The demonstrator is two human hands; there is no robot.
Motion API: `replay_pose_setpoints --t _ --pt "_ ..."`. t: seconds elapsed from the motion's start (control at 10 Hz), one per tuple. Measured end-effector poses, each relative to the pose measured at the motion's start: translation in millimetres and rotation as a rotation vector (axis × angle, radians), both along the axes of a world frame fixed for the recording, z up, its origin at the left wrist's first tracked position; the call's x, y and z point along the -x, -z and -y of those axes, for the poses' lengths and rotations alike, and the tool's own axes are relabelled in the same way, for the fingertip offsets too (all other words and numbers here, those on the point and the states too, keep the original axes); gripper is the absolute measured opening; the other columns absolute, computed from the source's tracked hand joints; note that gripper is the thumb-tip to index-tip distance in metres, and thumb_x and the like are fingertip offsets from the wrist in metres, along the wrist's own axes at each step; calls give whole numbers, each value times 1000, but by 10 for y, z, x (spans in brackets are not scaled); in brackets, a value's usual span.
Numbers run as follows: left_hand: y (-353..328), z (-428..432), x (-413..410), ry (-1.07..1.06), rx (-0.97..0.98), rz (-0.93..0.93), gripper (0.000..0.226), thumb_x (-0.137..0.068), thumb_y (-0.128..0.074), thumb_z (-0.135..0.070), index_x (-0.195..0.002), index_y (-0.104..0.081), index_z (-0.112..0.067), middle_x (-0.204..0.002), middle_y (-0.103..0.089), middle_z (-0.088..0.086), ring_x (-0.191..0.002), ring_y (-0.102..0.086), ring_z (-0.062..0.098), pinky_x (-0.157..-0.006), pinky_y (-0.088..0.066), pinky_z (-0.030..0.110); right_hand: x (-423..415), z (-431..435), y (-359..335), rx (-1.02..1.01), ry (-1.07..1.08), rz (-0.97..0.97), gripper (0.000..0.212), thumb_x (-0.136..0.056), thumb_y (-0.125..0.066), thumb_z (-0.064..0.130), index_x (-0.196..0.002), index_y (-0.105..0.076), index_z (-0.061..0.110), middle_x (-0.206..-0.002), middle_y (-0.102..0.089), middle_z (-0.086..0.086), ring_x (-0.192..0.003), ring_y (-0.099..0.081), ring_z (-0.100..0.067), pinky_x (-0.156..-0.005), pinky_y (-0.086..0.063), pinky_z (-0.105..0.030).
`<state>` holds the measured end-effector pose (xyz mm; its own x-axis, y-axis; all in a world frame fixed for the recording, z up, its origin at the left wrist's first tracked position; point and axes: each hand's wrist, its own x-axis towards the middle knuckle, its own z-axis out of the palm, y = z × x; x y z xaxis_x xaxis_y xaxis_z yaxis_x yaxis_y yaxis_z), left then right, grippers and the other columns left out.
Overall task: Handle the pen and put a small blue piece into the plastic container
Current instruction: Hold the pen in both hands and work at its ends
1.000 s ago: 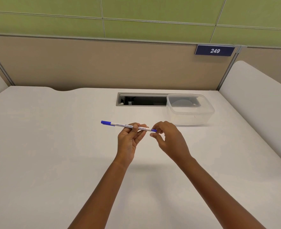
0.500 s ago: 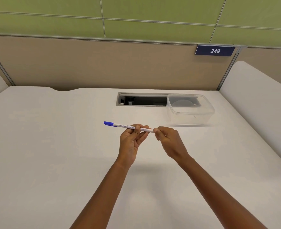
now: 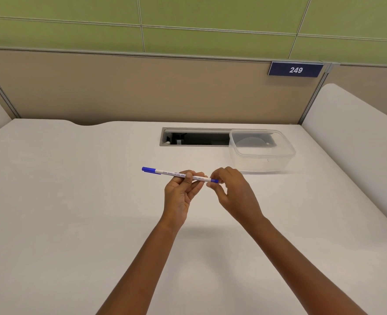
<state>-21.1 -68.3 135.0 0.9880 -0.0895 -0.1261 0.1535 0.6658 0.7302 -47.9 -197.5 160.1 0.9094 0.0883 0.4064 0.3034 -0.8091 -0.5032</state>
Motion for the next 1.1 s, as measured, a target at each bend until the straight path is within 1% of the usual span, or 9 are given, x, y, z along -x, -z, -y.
replay_pose_setpoints --t 0.1,0.2,0.3,0.5,0.6,0.7,0.8,0.9,1.1 --pt "2 -2 4 11 14 13 17 -92 -44 -6 -83 -59 -5 -71 -76 5 -73 -73 18 -60 -57 19 12 15 -29 59 -20 63 9 -83 -61 10 -84 -62 1 -81 -64 -18 -75 -53 -30 -62 -44 -36" --pt "5 8 5 15 22 17 18 -92 -44 -6 -82 -59 -5 -71 -76 6 -73 -73 18 -61 -57 19 15 17 -48 33 -20 66 9 -84 -59 9 -81 -61 1 -77 -61 -18 -73 -50 -29 -61 -41 -36" --pt "2 15 12 19 33 16 18 -92 -43 -6 -82 -59 -5 -71 -75 6 -73 -73 18 -61 -57 20 13 17 -30 12 1 41 15 -88 -52 9 -82 -62 0 -77 -60 -18 -74 -46 -26 -64 -33 -29" --pt "-6 6 12 24 14 21 18 -92 -44 -7 -83 -59 -5 -70 -76 6 -73 -73 19 -61 -58 21 21 17 -34 -148 33 -91 34 -95 -41 17 -63 -51 13 -66 -53 -7 -70 -44 -21 -59 -24 -26" --pt "-9 8 16 17 20 18 18 -92 -44 -7 -83 -59 -4 -70 -76 6 -72 -73 19 -61 -58 20 15 16 -57 -190 29 -137 34 -95 -40 21 -65 -53 15 -64 -53 1 -69 -47 -19 -57 -24 -25" --pt "-11 -3 11 5 18 9 17 -92 -44 -6 -83 -59 -5 -70 -76 5 -72 -73 18 -61 -58 21 19 24 -58 -174 9 -135 24 -92 -46 25 -80 -60 10 -72 -58 0 -71 -50 -17 -57 -33 -18" --pt "-13 -19 8 -9 22 -7 17 -92 -44 -6 -84 -60 -5 -71 -76 5 -73 -73 19 -63 -59 22 25 24 -38 -161 -1 -142 15 -86 -58 23 -94 -59 10 -83 -59 2 -75 -51 -13 -59 -33 -4" --pt "-15 -27 13 -16 25 -12 18 -92 -44 -6 -84 -59 -5 -70 -76 4 -71 -73 19 -61 -59 21 26 34 -24 -150 5 -116 12 -85 -60 15 -95 -59 9 -90 -66 -7 -77 -51 -14 -63 -34 -8" --pt "-32 -16 16 -20 35 -15 19 -92 -43 -5 -82 -58 -4 -69 -75 4 -70 -73 18 -61 -59 21 39 62 -46 -143 -10 -51 12 -88 -53 13 -84 -63 6 -81 -63 -14 -74 -50 -22 -61 -30 -21"
